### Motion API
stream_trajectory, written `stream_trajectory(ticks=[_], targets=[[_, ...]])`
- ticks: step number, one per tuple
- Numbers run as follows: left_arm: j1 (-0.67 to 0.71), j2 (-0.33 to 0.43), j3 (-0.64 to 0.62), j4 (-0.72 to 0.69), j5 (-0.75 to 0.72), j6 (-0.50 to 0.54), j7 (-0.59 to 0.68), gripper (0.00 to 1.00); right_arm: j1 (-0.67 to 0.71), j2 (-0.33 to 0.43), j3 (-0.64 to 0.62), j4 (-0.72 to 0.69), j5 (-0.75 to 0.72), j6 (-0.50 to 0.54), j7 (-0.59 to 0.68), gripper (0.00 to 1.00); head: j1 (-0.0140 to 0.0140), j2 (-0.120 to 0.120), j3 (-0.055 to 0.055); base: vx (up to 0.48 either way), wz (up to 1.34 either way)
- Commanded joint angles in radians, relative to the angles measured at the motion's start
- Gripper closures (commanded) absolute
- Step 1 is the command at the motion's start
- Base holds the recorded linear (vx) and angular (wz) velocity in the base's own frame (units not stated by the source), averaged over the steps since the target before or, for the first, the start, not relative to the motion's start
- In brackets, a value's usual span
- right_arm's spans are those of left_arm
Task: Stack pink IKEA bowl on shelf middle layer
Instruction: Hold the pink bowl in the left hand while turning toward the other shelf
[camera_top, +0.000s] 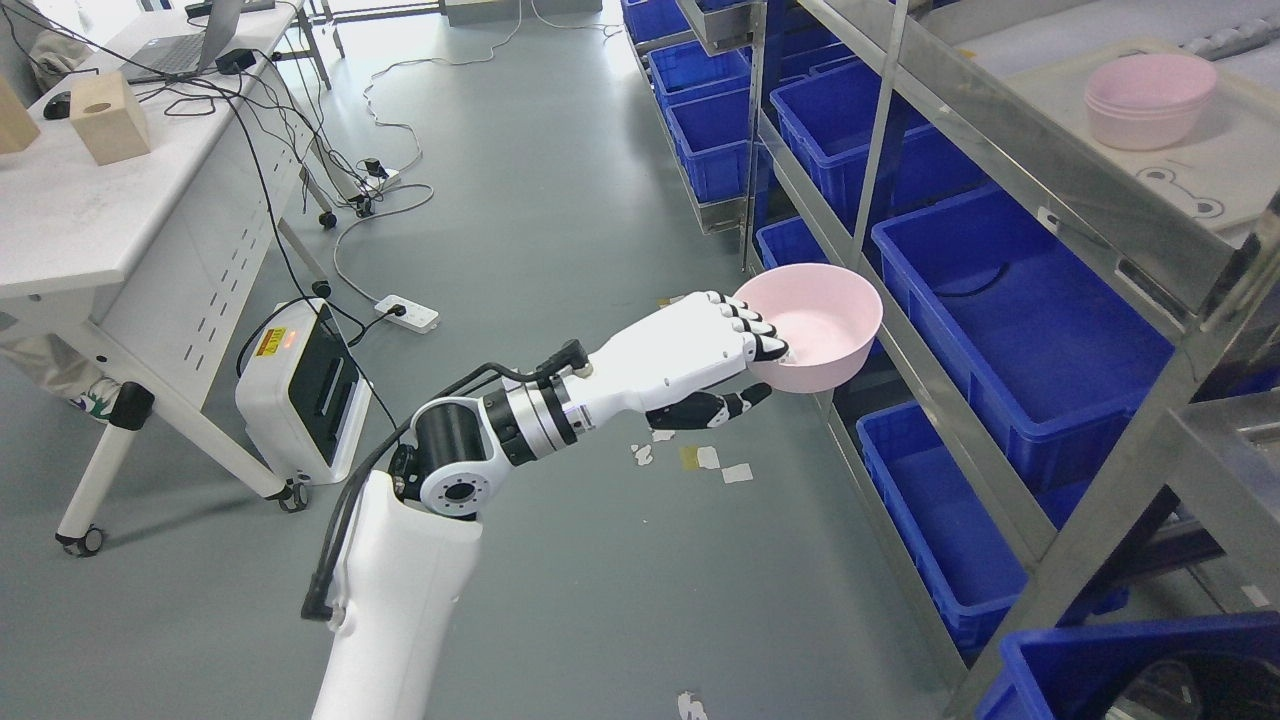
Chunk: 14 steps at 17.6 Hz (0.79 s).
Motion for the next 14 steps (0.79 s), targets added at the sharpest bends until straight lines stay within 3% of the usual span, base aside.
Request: stream_trajectory(ticks=[1, 8, 14], targets=[[-0.001, 0.017, 0.036, -0.010, 0.000, 0.001, -0.003, 0.97, 0.021, -0.017, 0.000, -0.018, 0.000, 0.001, 0.000, 0.00, 0.0000, 0.000, 0.000, -0.004, 0.02], [-0.003, 0.017, 0.034, -0.010, 0.000, 0.001, -0.001, 0.97, 0.021, -0.017, 0.000, -0.018, 0.000, 0.001, 0.000, 0.00, 0.0000, 0.000, 0.000, 0.053, 0.22], [-0.003, 0.017, 0.031, -0.009, 0.000, 0.001, -0.003, 0.97, 0.021, -0.017, 0.000, -0.018, 0.000, 0.001, 0.000, 0.00, 0.0000, 0.000, 0.000, 0.192, 0.44]])
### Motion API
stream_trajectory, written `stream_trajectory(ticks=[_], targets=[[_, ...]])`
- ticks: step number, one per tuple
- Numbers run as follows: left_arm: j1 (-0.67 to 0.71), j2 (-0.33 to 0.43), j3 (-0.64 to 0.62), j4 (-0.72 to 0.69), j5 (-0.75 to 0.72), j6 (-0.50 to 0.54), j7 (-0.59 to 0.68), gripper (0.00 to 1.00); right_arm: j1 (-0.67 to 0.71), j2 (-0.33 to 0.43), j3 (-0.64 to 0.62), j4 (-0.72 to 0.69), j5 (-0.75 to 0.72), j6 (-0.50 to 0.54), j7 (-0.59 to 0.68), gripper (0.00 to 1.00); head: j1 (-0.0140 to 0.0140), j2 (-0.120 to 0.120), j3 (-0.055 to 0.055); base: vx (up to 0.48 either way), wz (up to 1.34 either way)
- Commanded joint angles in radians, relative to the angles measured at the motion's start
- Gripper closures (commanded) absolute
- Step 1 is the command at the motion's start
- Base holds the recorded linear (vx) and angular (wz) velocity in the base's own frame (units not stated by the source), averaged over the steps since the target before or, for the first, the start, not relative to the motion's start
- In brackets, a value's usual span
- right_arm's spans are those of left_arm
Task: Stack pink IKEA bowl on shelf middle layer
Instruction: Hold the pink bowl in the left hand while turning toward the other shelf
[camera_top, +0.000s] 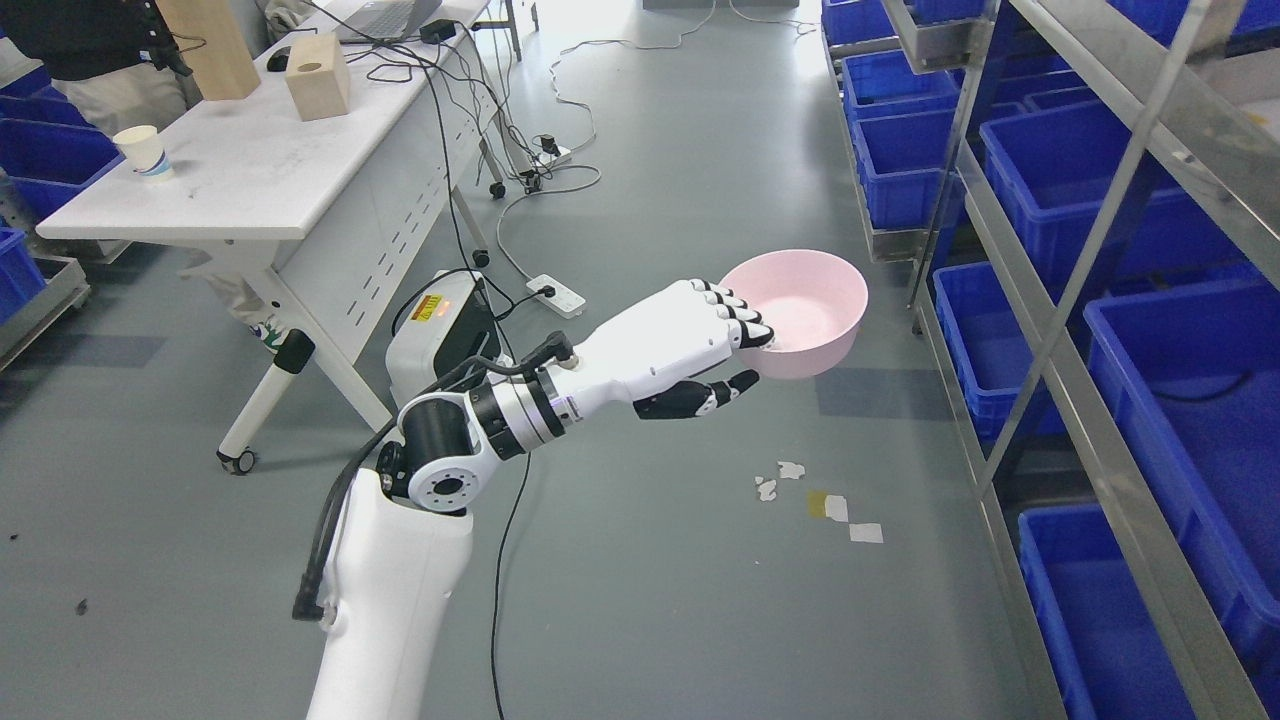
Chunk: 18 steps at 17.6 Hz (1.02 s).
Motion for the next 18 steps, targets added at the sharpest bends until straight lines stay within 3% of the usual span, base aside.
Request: stream_trajectory(ticks=[1, 18], targets=[[0.000, 0.018, 0.003, -0.001, 0.000, 0.003, -0.001, 0.97, 0.022, -0.017, 0.000, -0.017, 0.000, 0.001, 0.000, 0.00, 0.0000, 0.000, 0.000, 0.234, 0.30], [-0.002, 0.018, 0.014, -0.001, 0.000, 0.003, -0.004, 0.97, 0.022, -0.017, 0.000, -0.017, 0.000, 0.001, 0.000, 0.00, 0.0000, 0.000, 0.000, 0.285, -0.01]])
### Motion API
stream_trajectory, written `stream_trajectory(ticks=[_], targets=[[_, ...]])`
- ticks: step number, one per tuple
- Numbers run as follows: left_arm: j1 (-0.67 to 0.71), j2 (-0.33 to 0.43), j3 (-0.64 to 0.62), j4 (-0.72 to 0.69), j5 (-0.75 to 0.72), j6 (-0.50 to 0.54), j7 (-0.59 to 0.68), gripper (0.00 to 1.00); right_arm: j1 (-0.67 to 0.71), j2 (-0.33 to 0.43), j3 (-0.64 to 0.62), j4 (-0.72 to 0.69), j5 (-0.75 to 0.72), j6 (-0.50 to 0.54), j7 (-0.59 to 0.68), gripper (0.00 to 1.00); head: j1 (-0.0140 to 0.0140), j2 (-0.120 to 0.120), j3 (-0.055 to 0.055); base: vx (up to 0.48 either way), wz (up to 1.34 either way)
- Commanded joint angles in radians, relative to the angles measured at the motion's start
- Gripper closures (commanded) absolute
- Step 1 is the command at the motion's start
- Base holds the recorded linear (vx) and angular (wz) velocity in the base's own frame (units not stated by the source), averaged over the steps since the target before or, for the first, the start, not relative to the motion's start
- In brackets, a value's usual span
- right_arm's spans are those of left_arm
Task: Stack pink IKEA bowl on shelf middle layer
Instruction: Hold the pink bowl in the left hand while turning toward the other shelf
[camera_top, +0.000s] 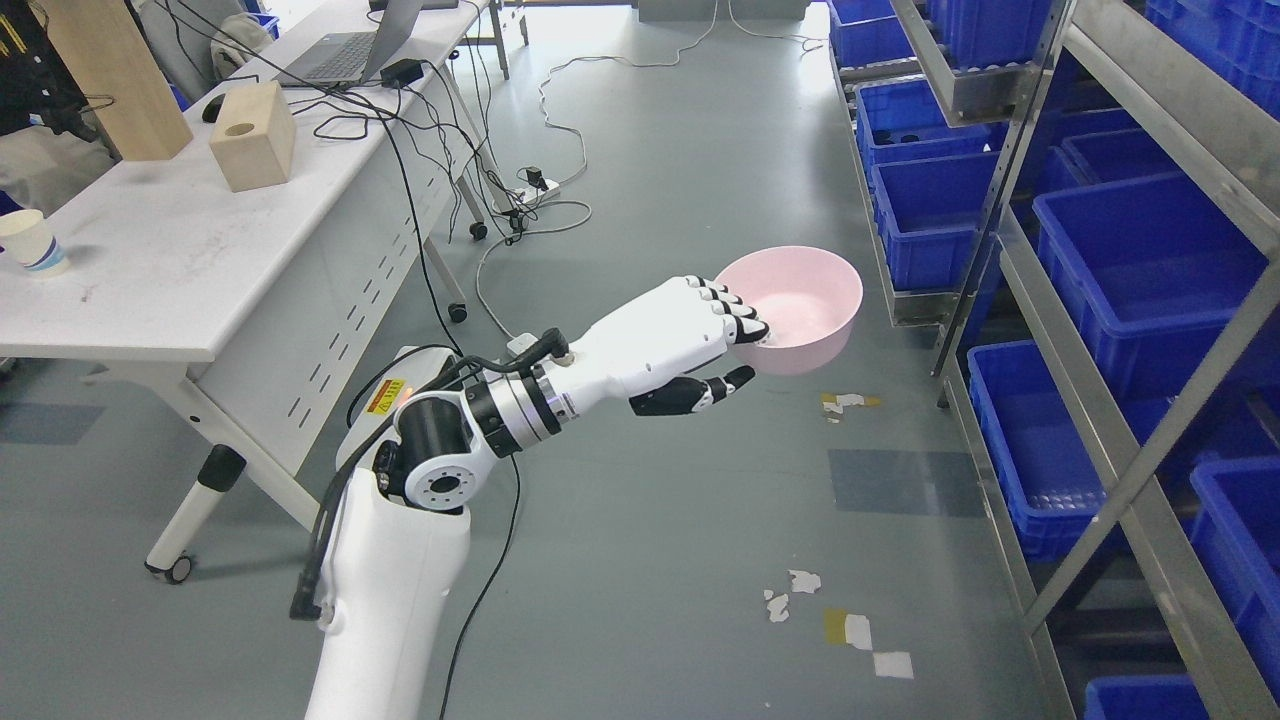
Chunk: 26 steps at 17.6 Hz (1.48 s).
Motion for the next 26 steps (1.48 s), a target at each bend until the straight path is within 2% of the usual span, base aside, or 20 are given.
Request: stream_trajectory(ticks=[1, 22, 26], targets=[[-0.001, 0.017, 0.006, 0.000, 0.000, 0.001, -0.002, 0.97, 0.021, -0.017, 0.000, -0.017, 0.000, 0.001, -0.001, 0.00, 0.0000, 0.000, 0.000, 0.249, 0.06], [-0.001, 0.017, 0.006, 0.001, 0.000, 0.001, 0.003, 0.97, 0.021, -0.017, 0.000, -0.017, 0.000, 0.001, -0.001, 0.00, 0.0000, 0.000, 0.000, 0.223, -0.01], [-0.048, 0.017, -0.008, 0.004, 0.008, 0.001, 0.009, 0.96, 0.021, -0.017, 0.000, -0.017, 0.000, 0.001, -0.001, 0.00, 0.0000, 0.000, 0.000, 0.150, -0.19]])
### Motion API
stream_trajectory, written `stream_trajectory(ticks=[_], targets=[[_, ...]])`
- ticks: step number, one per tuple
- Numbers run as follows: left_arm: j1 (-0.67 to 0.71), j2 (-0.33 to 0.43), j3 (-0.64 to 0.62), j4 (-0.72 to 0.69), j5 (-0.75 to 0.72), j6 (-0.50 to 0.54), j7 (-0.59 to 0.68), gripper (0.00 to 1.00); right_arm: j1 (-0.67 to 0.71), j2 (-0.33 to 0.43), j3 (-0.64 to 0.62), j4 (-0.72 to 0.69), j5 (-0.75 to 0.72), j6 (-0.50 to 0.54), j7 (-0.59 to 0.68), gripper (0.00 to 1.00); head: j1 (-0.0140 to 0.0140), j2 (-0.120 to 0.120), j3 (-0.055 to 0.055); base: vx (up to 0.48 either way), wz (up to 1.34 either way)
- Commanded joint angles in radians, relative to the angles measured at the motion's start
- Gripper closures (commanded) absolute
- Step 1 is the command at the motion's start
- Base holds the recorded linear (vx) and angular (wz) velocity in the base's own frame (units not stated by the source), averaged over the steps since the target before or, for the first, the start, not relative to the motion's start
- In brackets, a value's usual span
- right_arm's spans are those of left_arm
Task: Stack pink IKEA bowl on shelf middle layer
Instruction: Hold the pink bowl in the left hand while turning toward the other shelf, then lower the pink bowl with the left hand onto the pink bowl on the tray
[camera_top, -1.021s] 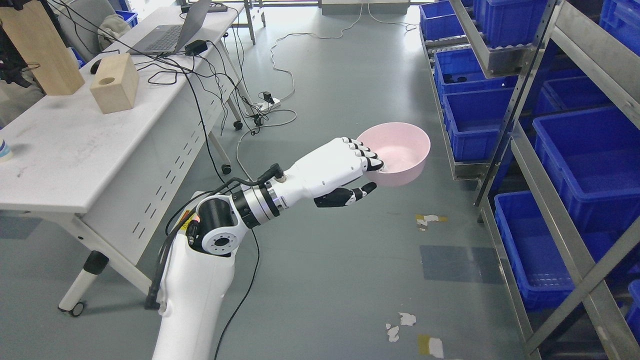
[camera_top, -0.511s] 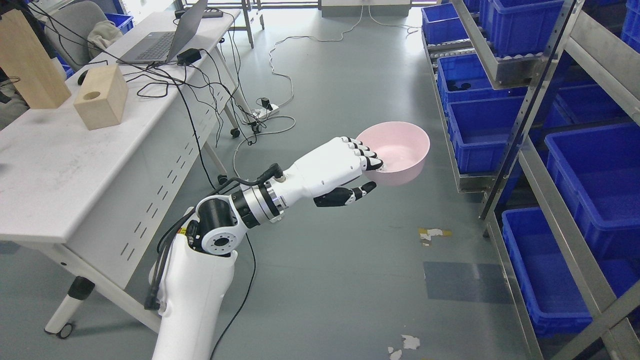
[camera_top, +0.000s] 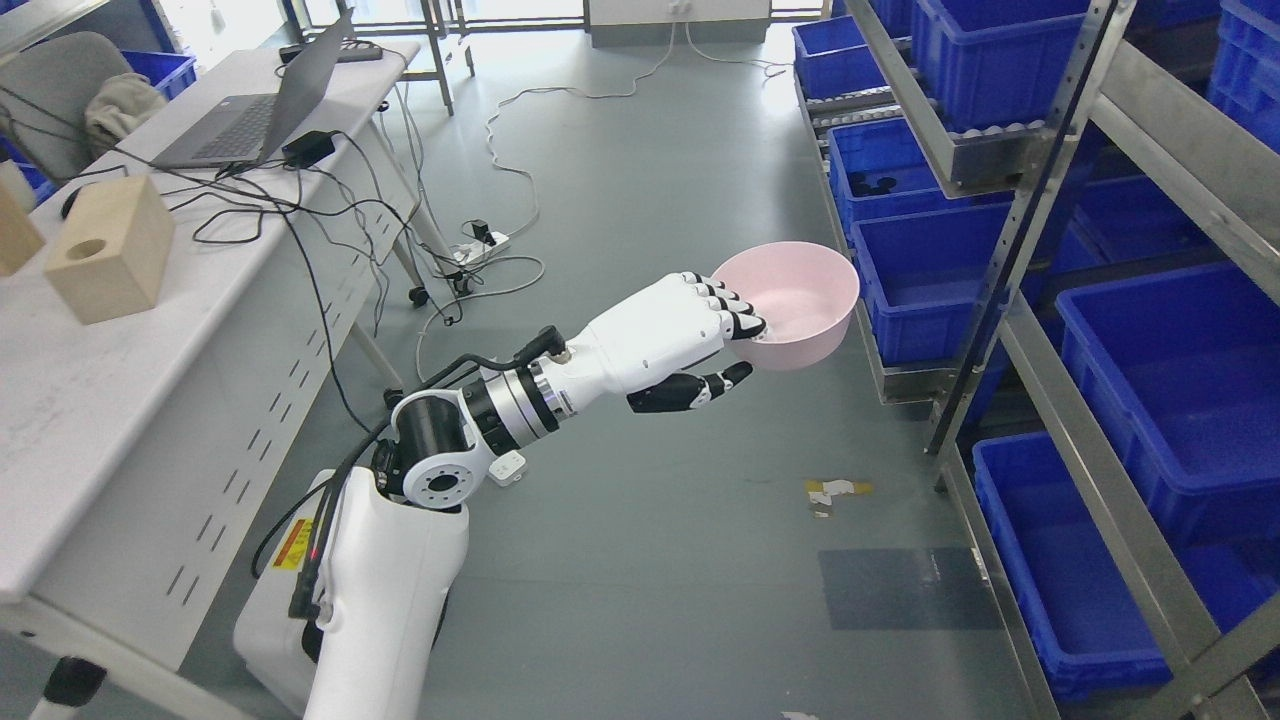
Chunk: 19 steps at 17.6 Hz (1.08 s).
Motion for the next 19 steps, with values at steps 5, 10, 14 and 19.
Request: stream_trajectory(ticks=[5, 10, 14, 19], targets=[[-0.119, 0.017, -0.060, 0.005, 0.067, 0.000, 0.004, 0.96, 0.022, -0.018, 0.000, -0.017, 0.000, 0.001, 0.000, 0.00, 0.0000, 0.000, 0.000, 0.114, -0.72], [-0.315, 0.017, -0.070, 0.011, 0.115, 0.000, -0.008, 0.96, 0.022, -0.018, 0.000, -0.017, 0.000, 0.001, 0.000, 0.00, 0.0000, 0.000, 0.000, 0.079, -1.14], [-0.409, 0.017, -0.031, 0.107, 0.104, 0.000, -0.048, 0.96, 0.022, -0.018, 0.000, -0.017, 0.000, 0.001, 0.000, 0.00, 0.0000, 0.000, 0.000, 0.052, -0.91], [-0.493, 0.017, -0.017, 0.276, 0.050, 0.000, -0.072, 0.96, 0.022, -0.018, 0.000, -0.017, 0.000, 0.001, 0.000, 0.00, 0.0000, 0.000, 0.000, 0.023, -0.67]])
